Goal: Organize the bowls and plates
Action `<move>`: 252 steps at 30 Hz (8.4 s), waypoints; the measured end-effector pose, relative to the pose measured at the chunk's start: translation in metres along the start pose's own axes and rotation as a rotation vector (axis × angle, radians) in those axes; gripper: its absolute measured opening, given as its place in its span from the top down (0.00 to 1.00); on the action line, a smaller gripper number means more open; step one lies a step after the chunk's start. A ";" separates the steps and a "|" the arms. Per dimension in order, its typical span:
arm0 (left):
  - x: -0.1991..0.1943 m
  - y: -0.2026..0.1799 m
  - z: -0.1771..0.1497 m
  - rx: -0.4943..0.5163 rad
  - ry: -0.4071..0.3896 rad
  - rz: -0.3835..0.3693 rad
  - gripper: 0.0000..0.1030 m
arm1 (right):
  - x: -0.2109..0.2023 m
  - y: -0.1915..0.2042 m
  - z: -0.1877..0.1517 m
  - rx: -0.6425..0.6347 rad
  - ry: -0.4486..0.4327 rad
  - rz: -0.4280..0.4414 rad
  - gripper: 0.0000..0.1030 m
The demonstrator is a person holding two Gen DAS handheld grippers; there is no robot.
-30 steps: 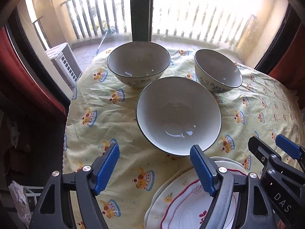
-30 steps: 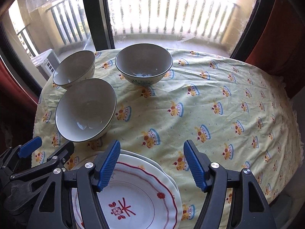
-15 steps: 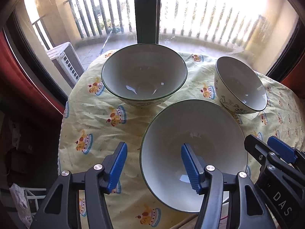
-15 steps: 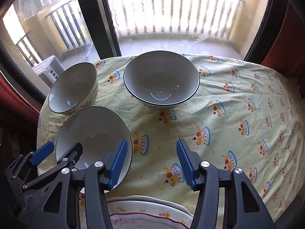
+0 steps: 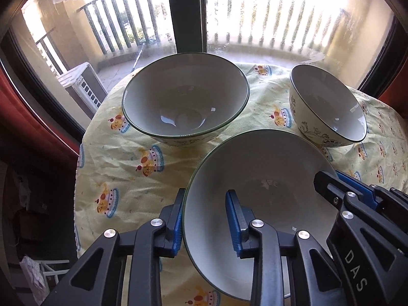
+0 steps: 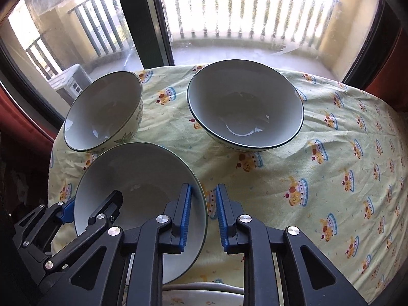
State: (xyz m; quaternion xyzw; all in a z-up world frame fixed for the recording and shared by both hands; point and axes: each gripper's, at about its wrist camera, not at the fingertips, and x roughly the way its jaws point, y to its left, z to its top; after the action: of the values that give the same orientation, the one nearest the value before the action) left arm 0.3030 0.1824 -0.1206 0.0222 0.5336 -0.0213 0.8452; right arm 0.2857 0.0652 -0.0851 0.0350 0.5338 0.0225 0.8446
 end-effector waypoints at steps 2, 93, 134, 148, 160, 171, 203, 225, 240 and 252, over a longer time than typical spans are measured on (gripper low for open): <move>0.000 0.000 0.000 0.001 0.000 0.003 0.74 | 0.001 0.003 0.000 -0.013 -0.004 -0.005 0.84; -0.115 -0.216 -0.148 -0.184 0.054 0.024 0.22 | -0.115 -0.246 -0.147 -0.045 0.048 0.071 0.35; -0.071 0.012 0.024 0.015 -0.099 -0.019 0.37 | -0.089 -0.011 -0.005 0.083 -0.117 0.001 0.38; -0.007 0.060 0.082 -0.028 -0.112 0.037 0.50 | -0.025 0.050 0.060 0.062 -0.125 0.017 0.48; 0.045 0.072 0.106 -0.058 -0.064 0.020 0.61 | 0.030 0.070 0.093 0.067 -0.088 0.008 0.59; 0.053 0.071 0.103 -0.047 -0.036 0.002 0.76 | 0.050 0.075 0.096 0.034 -0.062 -0.003 0.78; 0.001 0.031 0.016 0.003 0.029 -0.019 0.76 | -0.010 0.040 0.004 0.053 0.027 -0.027 0.78; -0.084 -0.073 -0.022 -0.044 -0.063 0.023 0.76 | -0.092 -0.058 -0.039 0.015 -0.065 0.030 0.78; -0.124 -0.159 -0.051 -0.073 -0.098 0.020 0.76 | -0.140 -0.151 -0.073 0.000 -0.108 0.059 0.78; -0.148 -0.203 -0.078 -0.113 -0.129 0.023 0.76 | -0.164 -0.203 -0.098 -0.030 -0.140 0.086 0.78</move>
State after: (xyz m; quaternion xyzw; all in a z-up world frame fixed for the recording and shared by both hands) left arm 0.1567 -0.0133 -0.0236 -0.0207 0.4779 0.0172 0.8780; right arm 0.1268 -0.1460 0.0040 0.0469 0.4710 0.0642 0.8785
